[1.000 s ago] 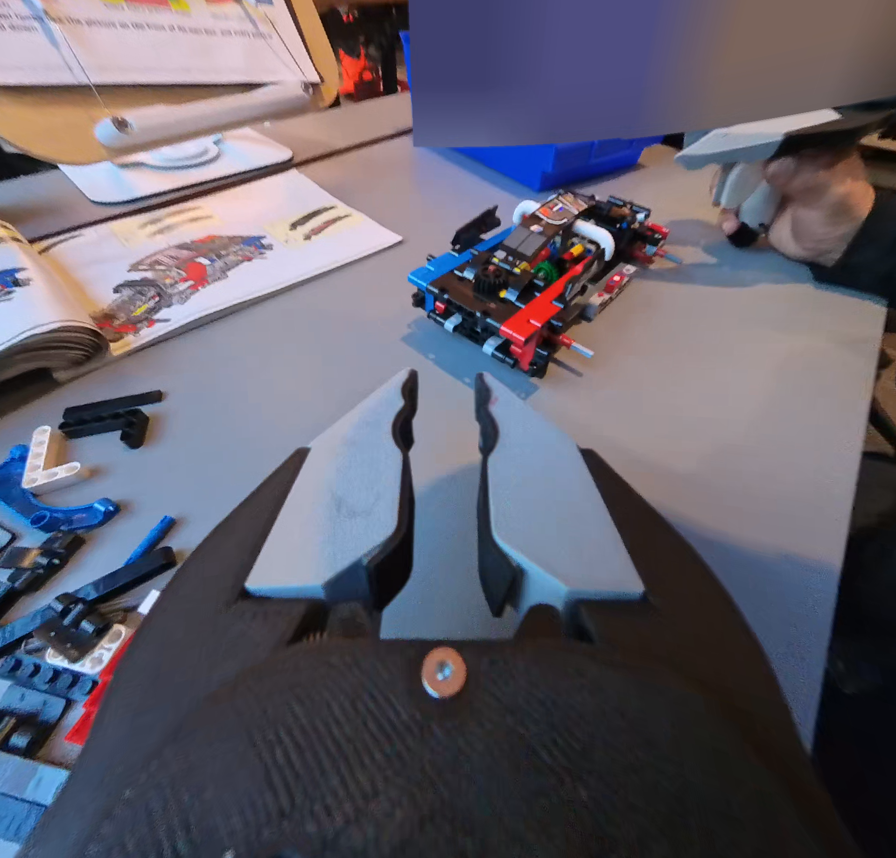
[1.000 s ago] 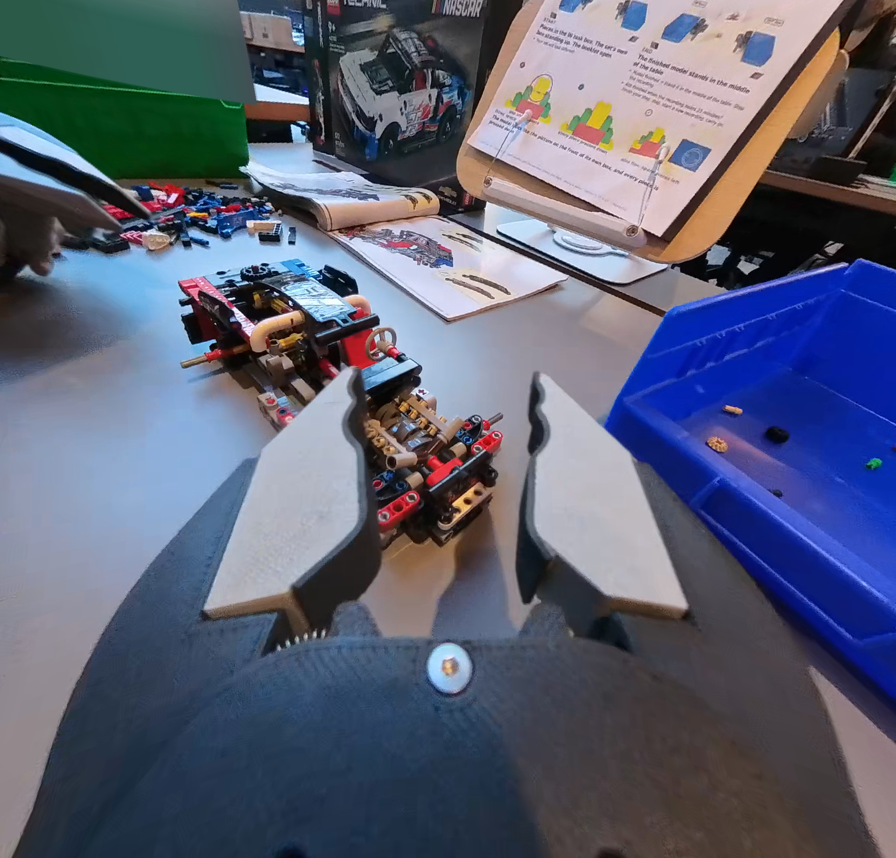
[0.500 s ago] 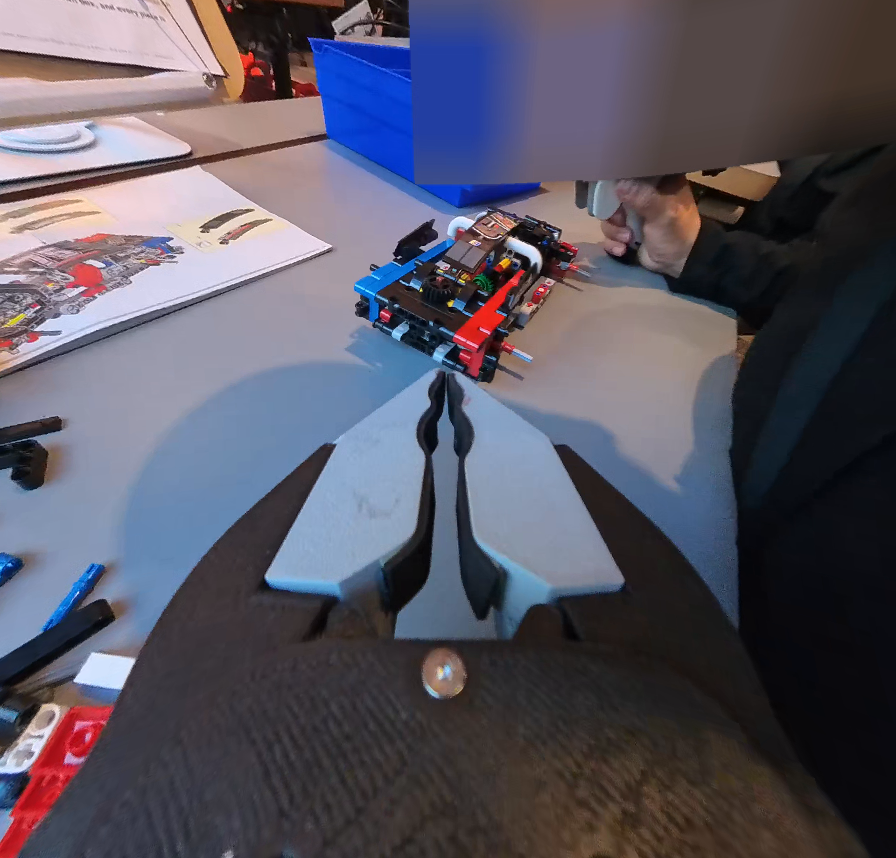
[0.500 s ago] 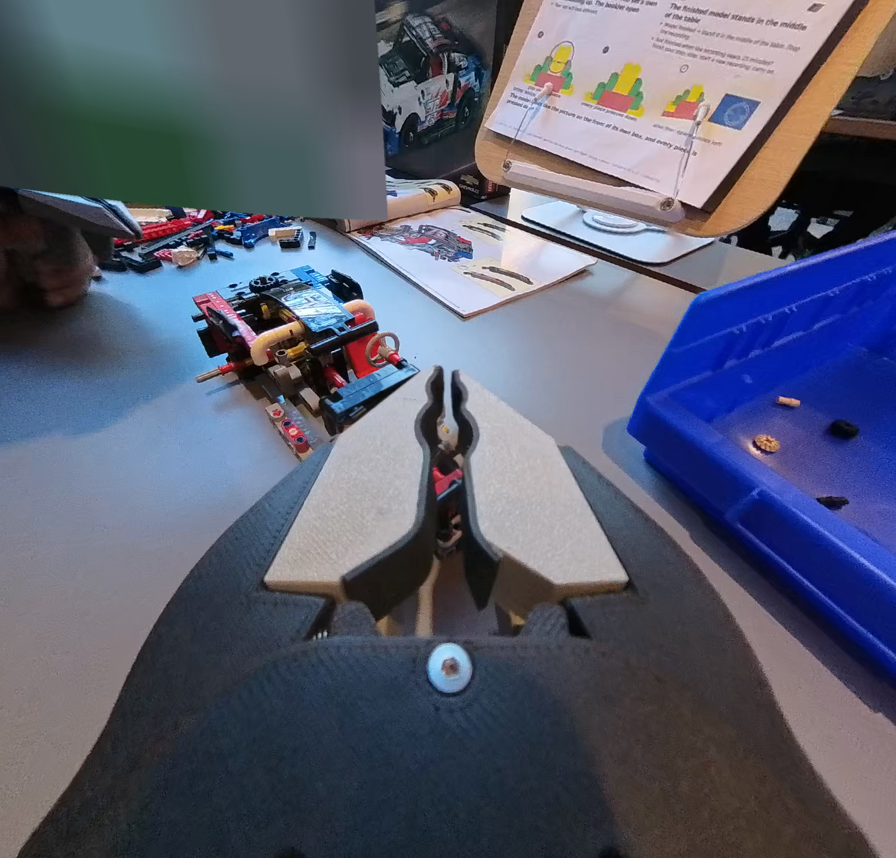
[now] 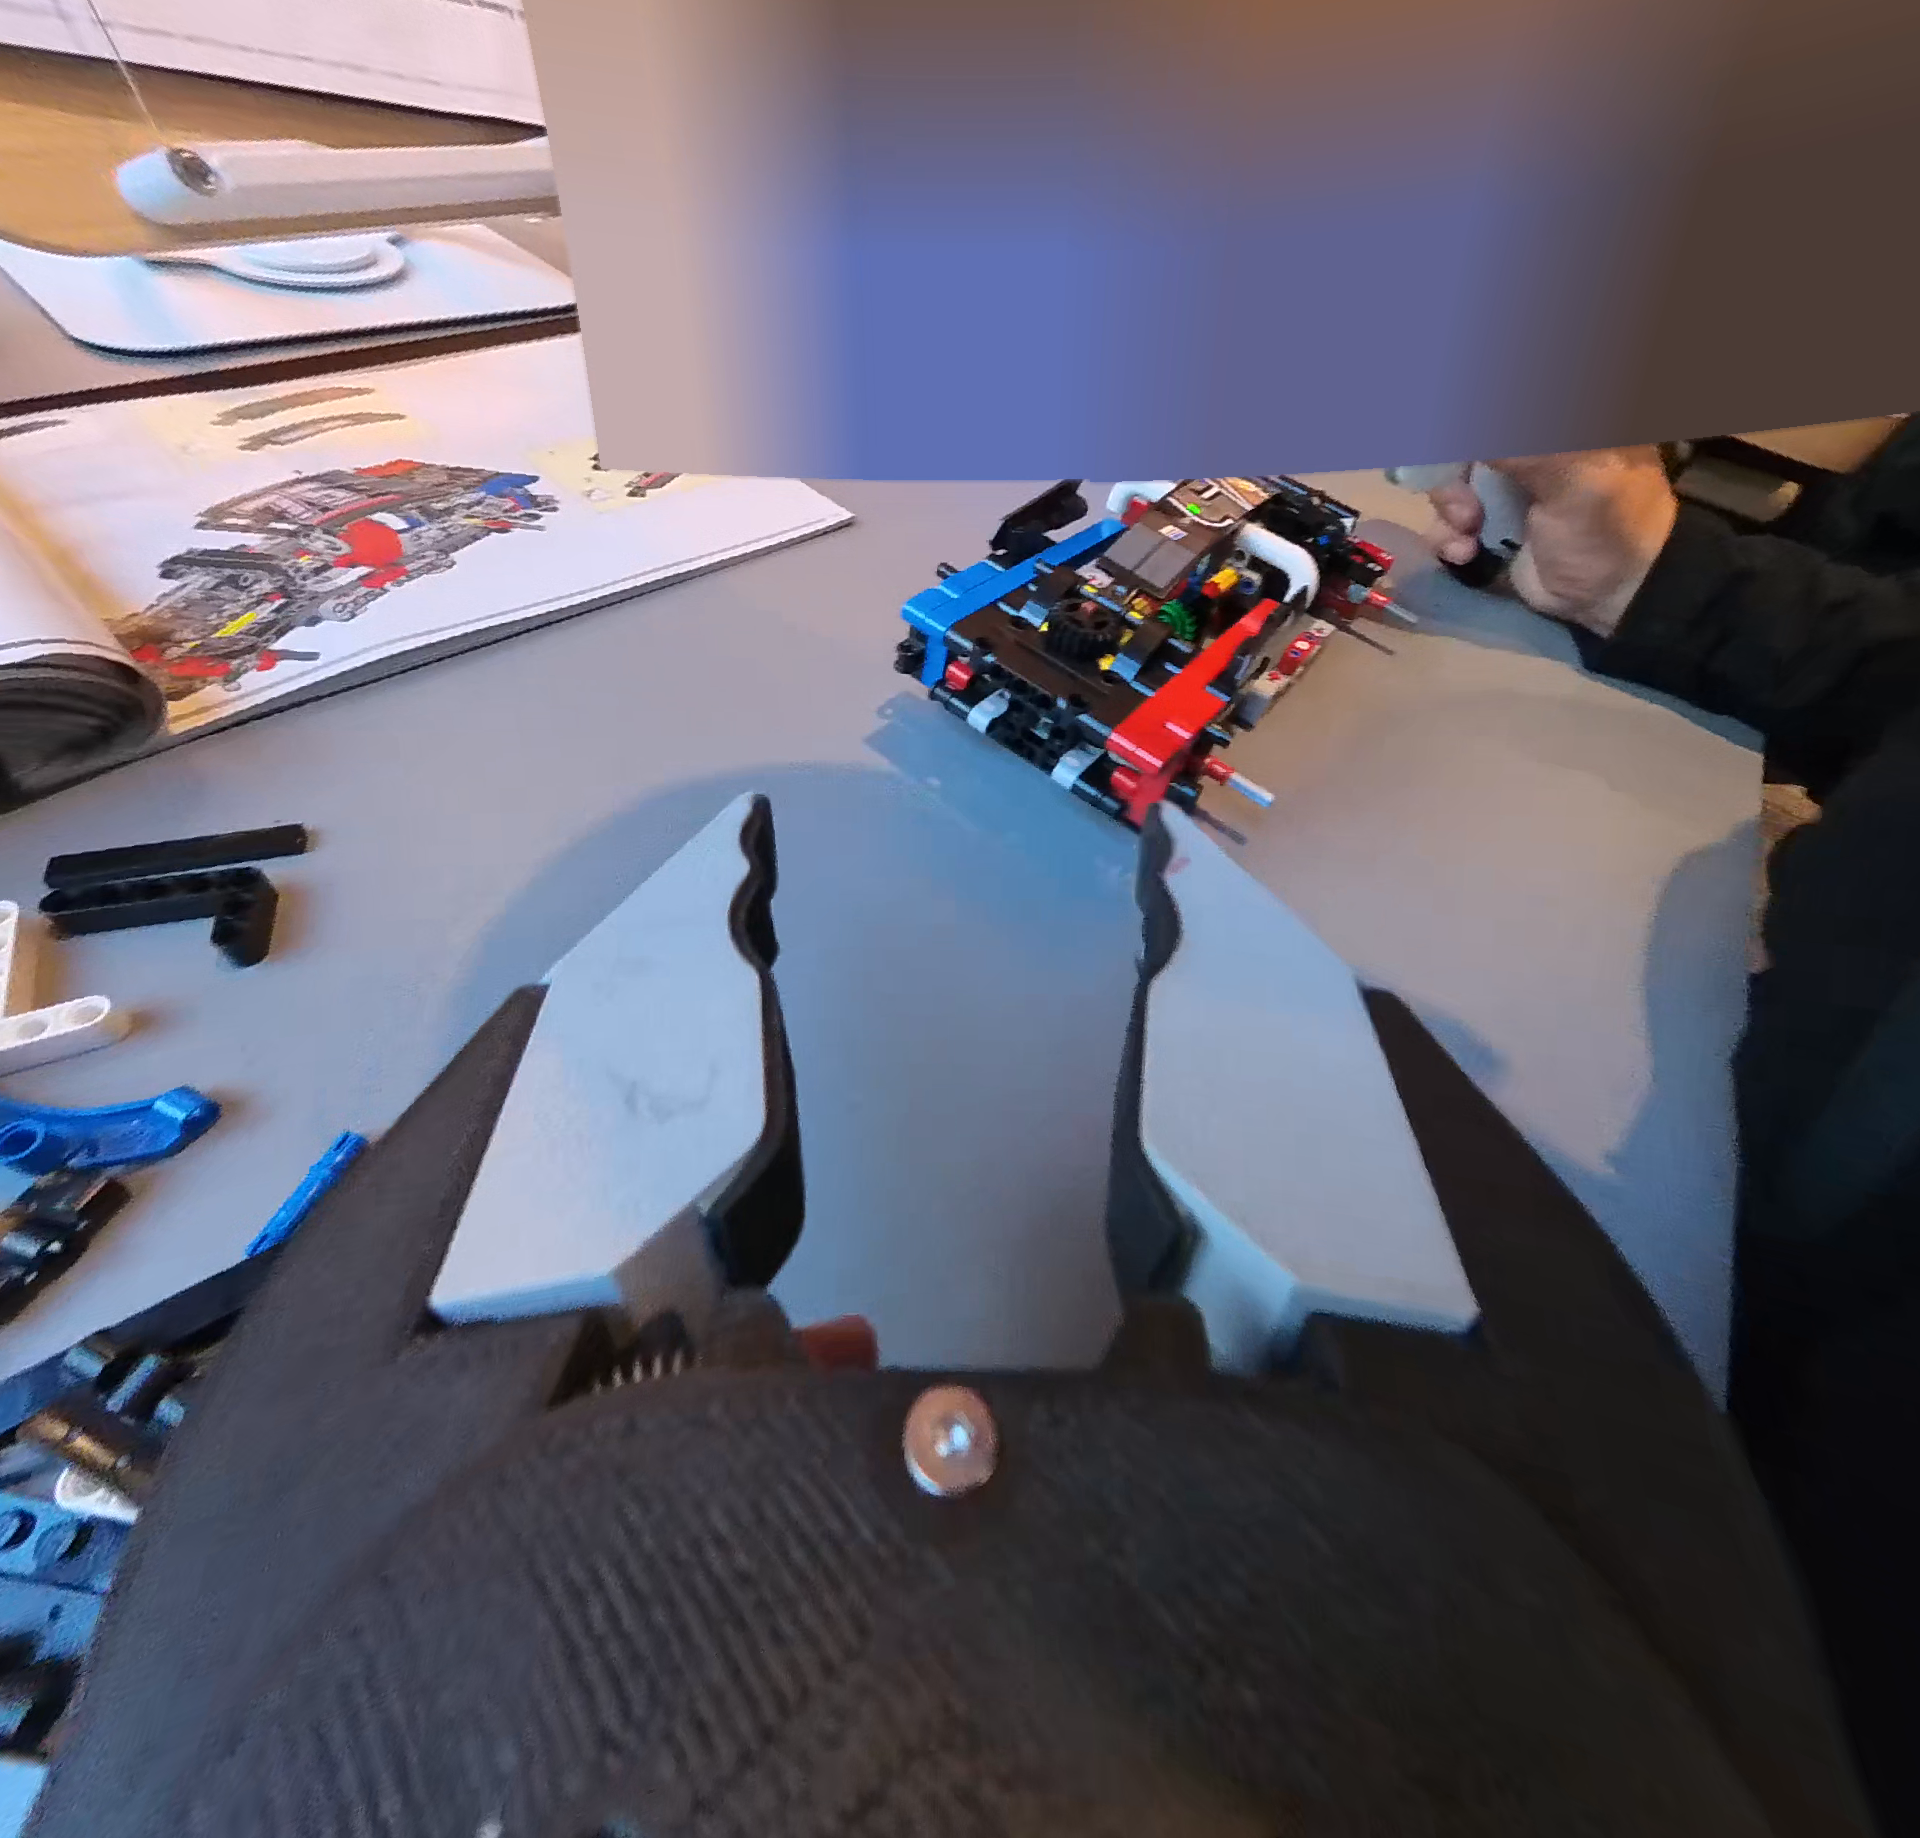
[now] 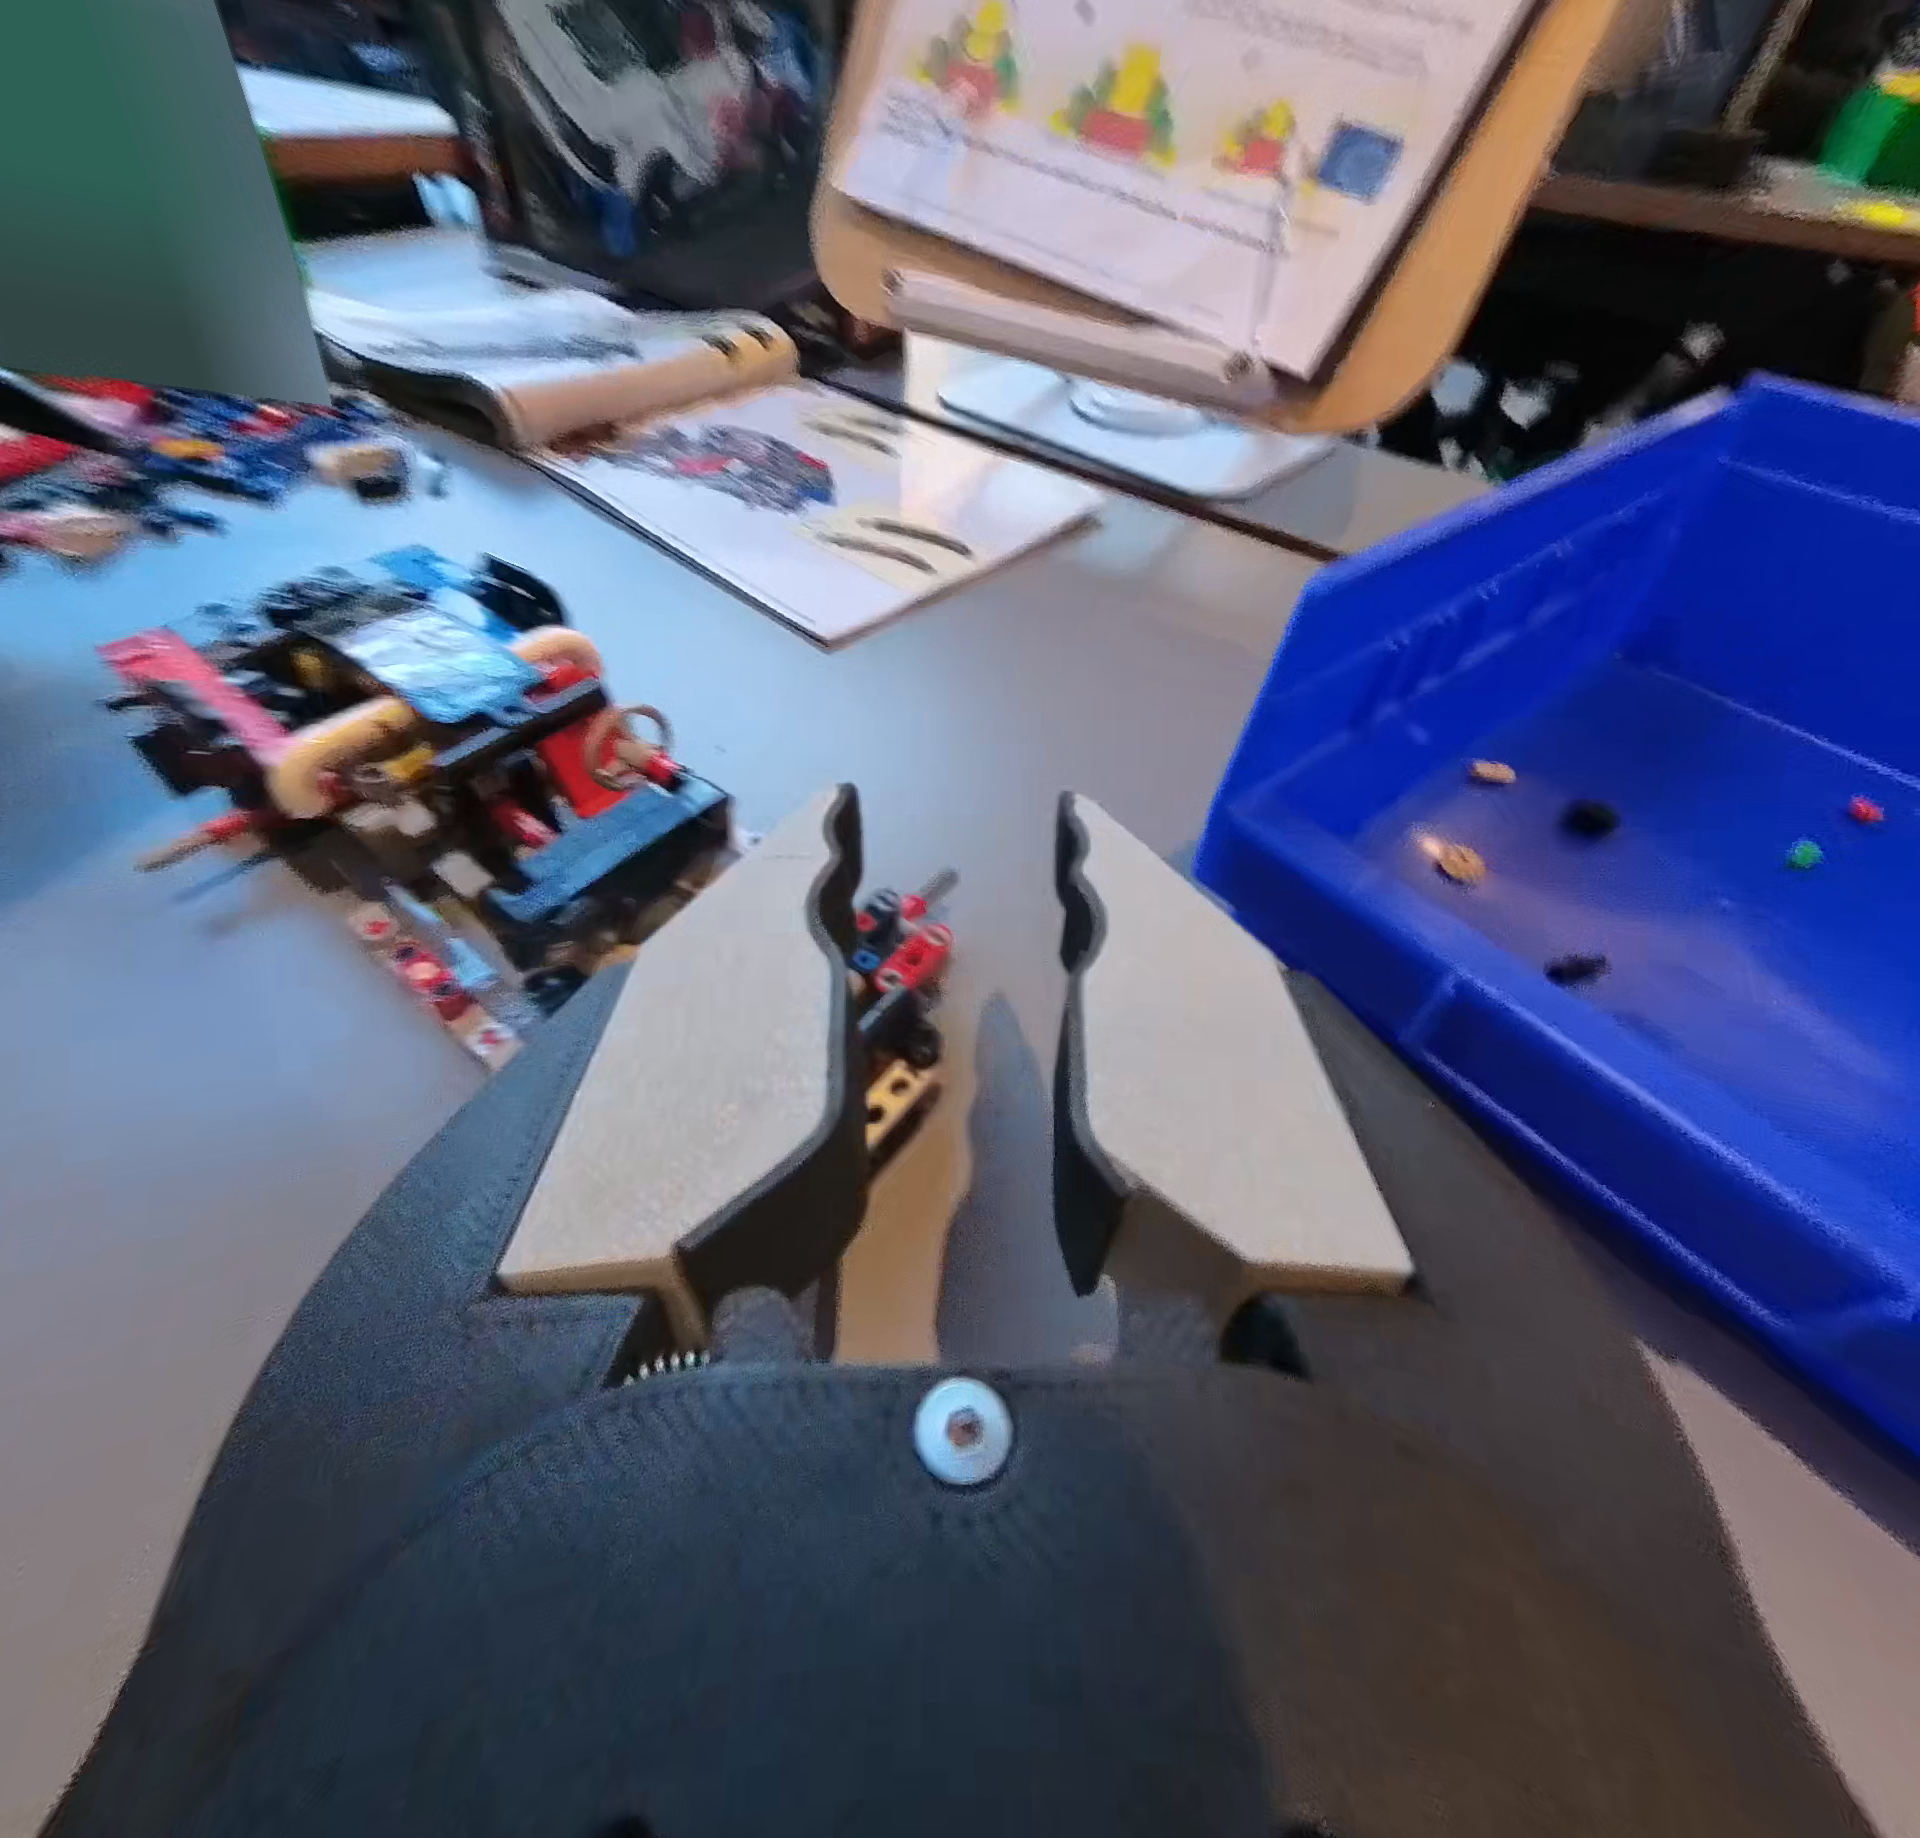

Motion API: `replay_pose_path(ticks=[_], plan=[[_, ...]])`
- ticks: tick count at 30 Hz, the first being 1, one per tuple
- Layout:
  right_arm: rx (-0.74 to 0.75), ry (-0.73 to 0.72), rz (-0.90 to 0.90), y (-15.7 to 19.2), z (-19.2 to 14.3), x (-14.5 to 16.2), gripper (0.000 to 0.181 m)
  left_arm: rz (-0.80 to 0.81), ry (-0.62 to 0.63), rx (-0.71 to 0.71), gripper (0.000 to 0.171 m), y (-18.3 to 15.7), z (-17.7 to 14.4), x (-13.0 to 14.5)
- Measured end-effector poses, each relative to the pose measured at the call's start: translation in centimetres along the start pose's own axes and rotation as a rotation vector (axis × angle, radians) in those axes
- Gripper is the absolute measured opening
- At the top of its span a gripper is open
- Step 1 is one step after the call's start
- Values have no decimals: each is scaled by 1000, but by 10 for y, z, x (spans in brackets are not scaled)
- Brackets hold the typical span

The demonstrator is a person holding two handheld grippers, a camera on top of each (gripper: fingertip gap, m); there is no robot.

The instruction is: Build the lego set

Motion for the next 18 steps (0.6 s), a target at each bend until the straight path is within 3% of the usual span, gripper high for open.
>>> replay_pose_path(ticks=[3, 8, 18], plan=[[177, 144, 19, -26, 6, 17, 58, -9, 8, -62, 67, 7, 0, 1], [379, 241, -36, -49, -5, 25, 62, 0, 14, -164, 58, 17, 0, 1], [421, 219, -12, -57, -17, 24, 61, 126, 61, -355, 82, 27, 0, 4]])
Point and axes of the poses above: each gripper's, where its closed fingertips meet, z out along the fingers, x out of its underside, y = z × x across the jaws, the point moved 2 cm from there along -z, back along the fingers, and after that the axes turned 1 degree about -y, right-handed, at the moved point
